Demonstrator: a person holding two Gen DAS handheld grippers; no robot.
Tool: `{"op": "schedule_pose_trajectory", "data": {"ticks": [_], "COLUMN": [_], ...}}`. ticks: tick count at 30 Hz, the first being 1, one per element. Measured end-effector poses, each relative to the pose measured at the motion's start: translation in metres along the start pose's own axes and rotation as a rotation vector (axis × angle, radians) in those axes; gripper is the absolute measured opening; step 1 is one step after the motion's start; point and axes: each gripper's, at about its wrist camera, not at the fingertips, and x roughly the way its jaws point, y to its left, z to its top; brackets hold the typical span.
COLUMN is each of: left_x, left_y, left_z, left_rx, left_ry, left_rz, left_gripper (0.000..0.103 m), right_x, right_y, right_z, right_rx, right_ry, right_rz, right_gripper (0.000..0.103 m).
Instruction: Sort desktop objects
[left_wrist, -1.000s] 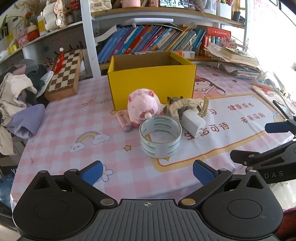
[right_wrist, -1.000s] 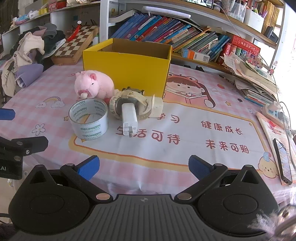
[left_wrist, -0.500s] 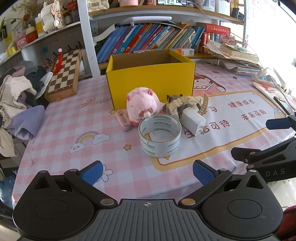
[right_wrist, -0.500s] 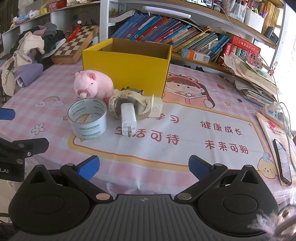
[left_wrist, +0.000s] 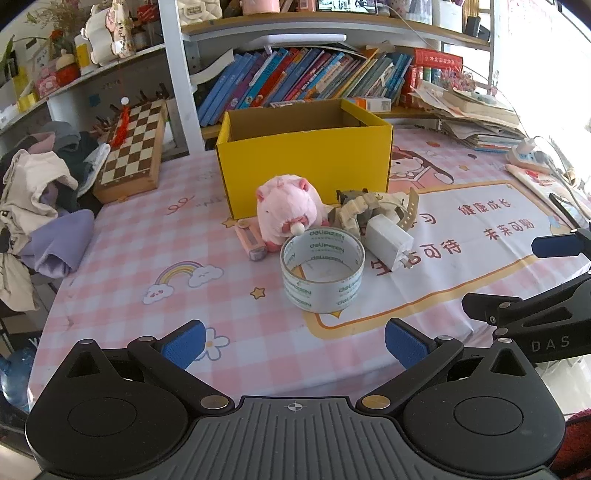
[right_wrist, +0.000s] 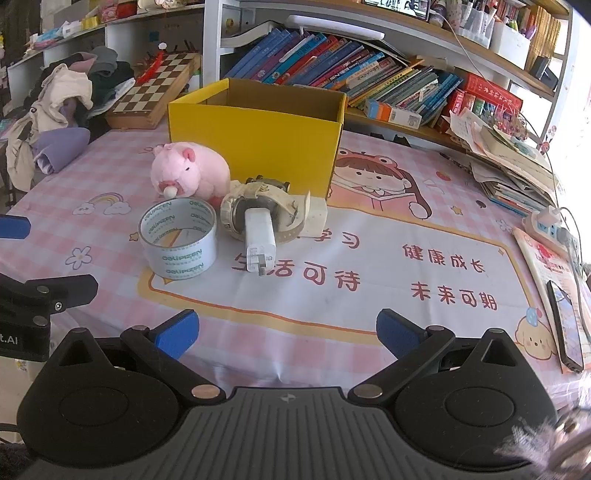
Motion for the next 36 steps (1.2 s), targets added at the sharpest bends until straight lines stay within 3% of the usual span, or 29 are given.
{"op": "schedule_pose_trajectory", "data": {"ticks": [36], "left_x": [0.002], "left_y": [-0.0009], "left_z": [0.0025], "left_rx": [0.011], "left_ry": [0.004], "left_rz": [-0.001], "left_gripper": [0.103], "right_x": [-0.0007], "right_y": [0.0005], "right_z": [0.0013], "right_rx": [-0.005], "right_ry": [-0.007], "right_rz": [0.001], "right_gripper": [0.103]}}
